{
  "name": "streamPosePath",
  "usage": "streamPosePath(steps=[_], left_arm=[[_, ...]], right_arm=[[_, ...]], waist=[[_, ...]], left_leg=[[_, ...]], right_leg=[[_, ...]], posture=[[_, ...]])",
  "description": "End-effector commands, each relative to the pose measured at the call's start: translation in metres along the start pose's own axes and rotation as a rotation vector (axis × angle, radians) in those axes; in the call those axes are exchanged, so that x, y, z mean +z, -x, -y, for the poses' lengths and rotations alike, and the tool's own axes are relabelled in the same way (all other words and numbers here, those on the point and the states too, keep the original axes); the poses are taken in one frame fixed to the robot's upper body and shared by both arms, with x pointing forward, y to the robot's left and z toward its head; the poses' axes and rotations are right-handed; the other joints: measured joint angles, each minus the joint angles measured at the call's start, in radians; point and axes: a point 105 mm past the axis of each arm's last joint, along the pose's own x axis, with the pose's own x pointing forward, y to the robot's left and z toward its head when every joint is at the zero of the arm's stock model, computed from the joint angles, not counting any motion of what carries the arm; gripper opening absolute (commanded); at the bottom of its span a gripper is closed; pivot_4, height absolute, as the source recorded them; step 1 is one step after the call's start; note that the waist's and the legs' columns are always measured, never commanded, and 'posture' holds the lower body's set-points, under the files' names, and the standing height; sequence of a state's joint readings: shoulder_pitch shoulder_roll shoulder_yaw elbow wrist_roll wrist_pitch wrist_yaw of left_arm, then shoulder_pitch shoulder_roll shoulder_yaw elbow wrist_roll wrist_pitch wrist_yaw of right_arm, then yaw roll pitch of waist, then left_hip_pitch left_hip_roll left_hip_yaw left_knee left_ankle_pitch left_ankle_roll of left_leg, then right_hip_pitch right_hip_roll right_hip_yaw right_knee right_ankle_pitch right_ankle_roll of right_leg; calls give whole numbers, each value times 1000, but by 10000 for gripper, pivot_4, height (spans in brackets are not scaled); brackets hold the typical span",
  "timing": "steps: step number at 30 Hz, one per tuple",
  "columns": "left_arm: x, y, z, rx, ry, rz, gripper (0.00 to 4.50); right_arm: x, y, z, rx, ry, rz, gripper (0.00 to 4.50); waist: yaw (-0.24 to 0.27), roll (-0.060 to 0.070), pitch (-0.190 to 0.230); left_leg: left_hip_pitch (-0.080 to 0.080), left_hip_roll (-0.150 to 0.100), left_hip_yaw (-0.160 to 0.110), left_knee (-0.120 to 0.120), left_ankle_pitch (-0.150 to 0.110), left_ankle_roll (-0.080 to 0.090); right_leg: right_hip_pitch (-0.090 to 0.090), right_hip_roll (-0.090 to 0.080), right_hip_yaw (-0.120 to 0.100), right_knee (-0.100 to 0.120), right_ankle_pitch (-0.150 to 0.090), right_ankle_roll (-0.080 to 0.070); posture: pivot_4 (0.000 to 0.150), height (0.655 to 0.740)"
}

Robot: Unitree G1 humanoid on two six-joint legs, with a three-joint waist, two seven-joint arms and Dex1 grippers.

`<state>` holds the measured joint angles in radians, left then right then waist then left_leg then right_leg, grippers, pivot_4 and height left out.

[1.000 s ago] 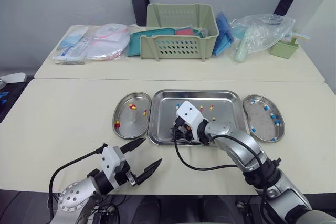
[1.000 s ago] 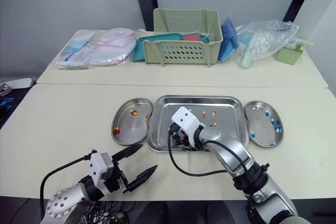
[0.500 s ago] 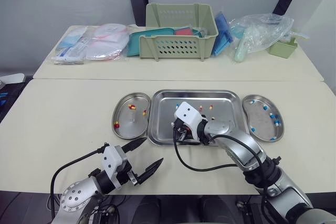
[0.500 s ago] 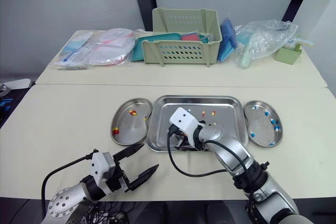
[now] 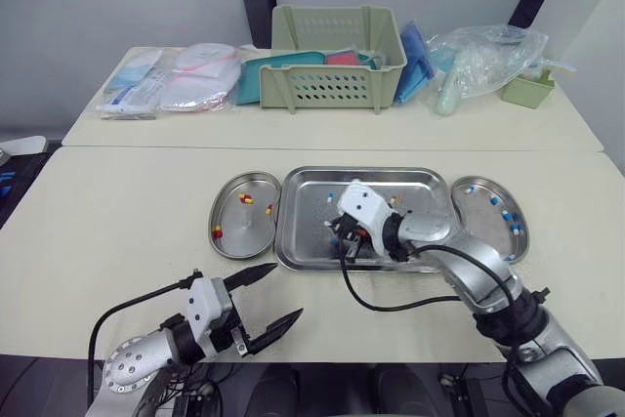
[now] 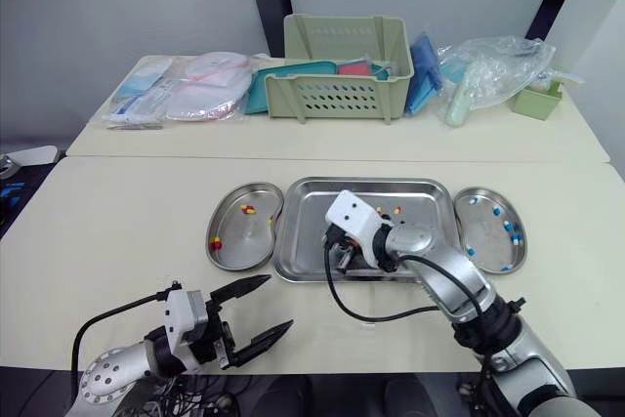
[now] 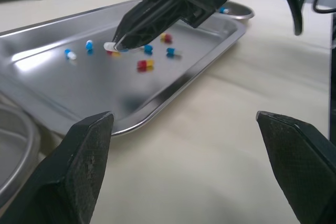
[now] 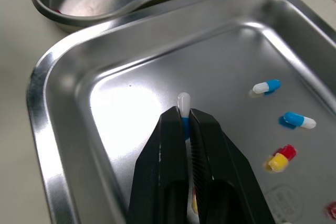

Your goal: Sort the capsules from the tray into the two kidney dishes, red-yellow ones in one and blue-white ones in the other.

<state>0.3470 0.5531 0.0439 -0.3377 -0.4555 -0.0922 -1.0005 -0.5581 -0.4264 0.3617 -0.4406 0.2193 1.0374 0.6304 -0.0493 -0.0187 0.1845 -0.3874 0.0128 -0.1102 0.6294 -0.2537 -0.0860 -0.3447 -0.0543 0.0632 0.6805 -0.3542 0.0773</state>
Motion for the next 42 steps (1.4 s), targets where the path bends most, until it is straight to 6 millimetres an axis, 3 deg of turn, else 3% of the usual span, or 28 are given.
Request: streamPosePath(steps=[1,6,9,14,19,26,30,39,42], left_arm=[[10,5,-5,-41,-32,38,45000],[19,2,-8,-112,-39,97,45000],[19,-1,-6,-174,-52,105,45000],[16,-9,0,-224,-53,124,45000],[16,-14,1,-241,-46,142,45000],[18,-20,0,-254,-54,150,45000],[19,-21,0,-252,-54,155,45000],[23,-22,-2,-204,-49,164,45000],[28,-21,-10,-136,-24,158,45000]], right_arm=[[14,36,6,-12,-38,66,213],[-2,92,28,-146,-127,40,213],[-21,132,38,-252,-198,-1,213],[-54,176,49,-416,-277,-87,213],[-73,199,61,-543,-340,-120,213],[-86,205,77,-644,-368,-160,213],[-89,209,87,-711,-376,-159,10129],[-85,212,87,-693,-377,-134,34094],[-80,214,81,-653,-332,-121,44282]], waist=[[4,0,0],[17,0,0],[20,0,0],[18,1,0],[13,1,0],[16,1,0],[16,1,0],[16,1,0],[18,1,0]], left_leg=[[-1,0,0,0,0,0],[-5,0,0,1,0,0],[-7,0,0,0,0,0],[-7,0,1,1,0,0],[-6,0,2,1,0,0],[-6,0,2,1,0,0],[-6,0,2,1,0,0],[-6,0,2,1,0,0],[-6,0,2,1,0,0]], right_leg=[[0,0,0,0,0,0],[-4,0,-1,0,0,0],[-5,0,-1,0,0,0],[-6,0,-1,0,0,0],[-5,0,1,1,0,0],[-4,0,1,0,0,0],[-4,0,1,0,0,0],[-4,0,0,0,0,0],[-4,0,0,0,0,0]], posture=[[1500,7400],[1500,7400],[1500,7400],[1500,7400],[1500,7400],[1500,7400],[1500,7400],[1500,7400],[1500,7400]])
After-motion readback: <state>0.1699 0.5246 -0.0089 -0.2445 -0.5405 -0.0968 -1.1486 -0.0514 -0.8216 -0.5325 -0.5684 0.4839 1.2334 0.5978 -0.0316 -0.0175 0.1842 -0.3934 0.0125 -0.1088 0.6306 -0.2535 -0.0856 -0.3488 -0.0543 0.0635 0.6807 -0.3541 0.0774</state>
